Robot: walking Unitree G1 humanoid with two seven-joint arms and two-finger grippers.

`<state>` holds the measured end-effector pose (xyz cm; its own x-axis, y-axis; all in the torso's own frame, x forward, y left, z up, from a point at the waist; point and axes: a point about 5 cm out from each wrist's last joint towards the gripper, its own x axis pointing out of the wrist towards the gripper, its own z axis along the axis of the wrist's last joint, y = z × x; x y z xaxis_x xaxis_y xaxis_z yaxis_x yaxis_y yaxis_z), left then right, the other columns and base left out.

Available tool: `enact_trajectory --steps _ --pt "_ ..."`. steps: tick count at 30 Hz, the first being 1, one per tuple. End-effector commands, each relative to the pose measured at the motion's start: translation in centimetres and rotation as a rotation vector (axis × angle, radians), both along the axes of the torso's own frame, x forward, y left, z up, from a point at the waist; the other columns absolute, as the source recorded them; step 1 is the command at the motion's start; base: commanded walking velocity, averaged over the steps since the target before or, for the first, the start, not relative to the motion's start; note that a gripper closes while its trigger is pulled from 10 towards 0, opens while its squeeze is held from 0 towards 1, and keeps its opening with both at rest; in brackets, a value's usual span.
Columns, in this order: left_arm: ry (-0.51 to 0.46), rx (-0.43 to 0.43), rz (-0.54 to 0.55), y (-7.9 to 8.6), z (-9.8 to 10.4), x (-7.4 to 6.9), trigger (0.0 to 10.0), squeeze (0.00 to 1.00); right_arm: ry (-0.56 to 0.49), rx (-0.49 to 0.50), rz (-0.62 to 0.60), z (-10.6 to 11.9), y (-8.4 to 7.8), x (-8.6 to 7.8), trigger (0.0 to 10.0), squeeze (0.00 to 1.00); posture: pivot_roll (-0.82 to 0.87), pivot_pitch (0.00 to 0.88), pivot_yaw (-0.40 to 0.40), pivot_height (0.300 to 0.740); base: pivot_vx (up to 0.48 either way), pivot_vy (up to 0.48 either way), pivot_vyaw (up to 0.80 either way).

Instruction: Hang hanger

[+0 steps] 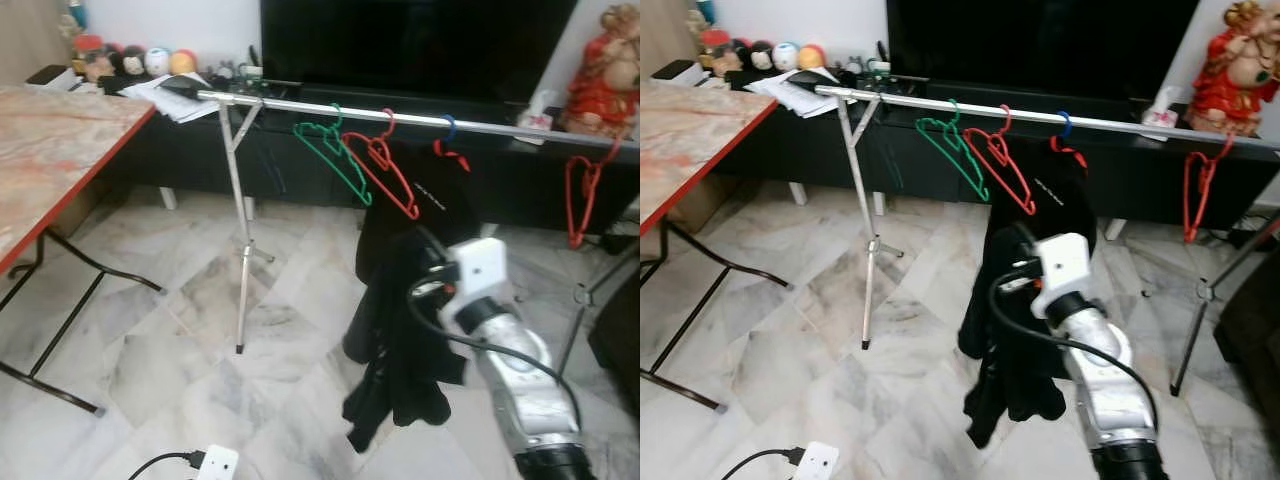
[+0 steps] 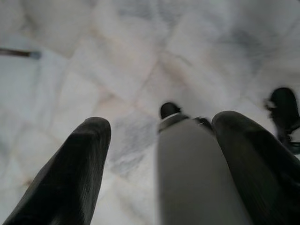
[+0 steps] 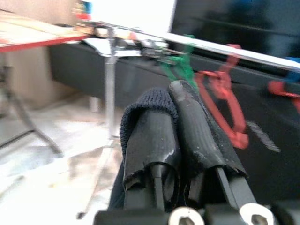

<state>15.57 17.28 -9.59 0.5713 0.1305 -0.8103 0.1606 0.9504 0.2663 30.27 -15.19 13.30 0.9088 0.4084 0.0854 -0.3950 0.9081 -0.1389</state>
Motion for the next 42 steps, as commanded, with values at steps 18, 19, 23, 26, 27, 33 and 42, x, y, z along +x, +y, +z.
enact_trajectory --steps 18,19,23,26,27,33,42 --pt "0.013 0.020 -0.014 0.2 0.0 -0.1 10.0 0.00 -0.024 0.018 -0.004 -0.3 -0.3 -0.2 10.0 0.00 -0.15 0.000 -0.001 0.740 0.000 -0.272 0.00" --pt "0.013 0.020 -0.017 0.2 0.0 -0.1 10.0 0.00 -0.026 0.017 -0.005 -0.3 -0.4 -0.2 10.0 0.00 -0.15 0.000 -0.001 0.740 0.000 -0.315 0.00" --pt "0.011 0.018 -0.028 0.2 0.0 0.0 10.0 0.00 -0.033 0.016 -0.003 -0.1 -0.4 -0.4 10.0 0.00 -0.15 0.000 0.002 0.740 0.000 -0.318 0.00" --pt "0.009 0.017 -0.032 0.1 0.0 0.1 10.0 0.00 -0.034 0.016 -0.002 -0.2 -0.4 -0.5 10.0 0.00 -0.16 0.000 0.006 0.740 0.000 -0.319 0.00" --pt "0.009 0.016 -0.032 0.1 0.0 0.1 10.0 0.00 -0.034 0.016 -0.002 -0.2 -0.3 -0.5 10.0 0.00 -0.16 0.000 0.004 0.740 0.000 -0.322 0.00" --pt "-0.010 0.011 -0.035 0.1 0.1 0.1 10.0 0.00 -0.024 0.018 -0.004 -0.4 -0.5 -0.6 10.0 0.00 -0.16 0.000 -0.002 0.740 0.000 -0.318 0.00" --pt "-0.348 -0.025 -0.006 2.4 4.4 6.6 10.0 0.00 0.010 0.041 -0.039 -1.3 -1.0 -0.8 10.0 0.00 -0.16 0.000 -0.003 0.740 0.000 -0.034 0.00"
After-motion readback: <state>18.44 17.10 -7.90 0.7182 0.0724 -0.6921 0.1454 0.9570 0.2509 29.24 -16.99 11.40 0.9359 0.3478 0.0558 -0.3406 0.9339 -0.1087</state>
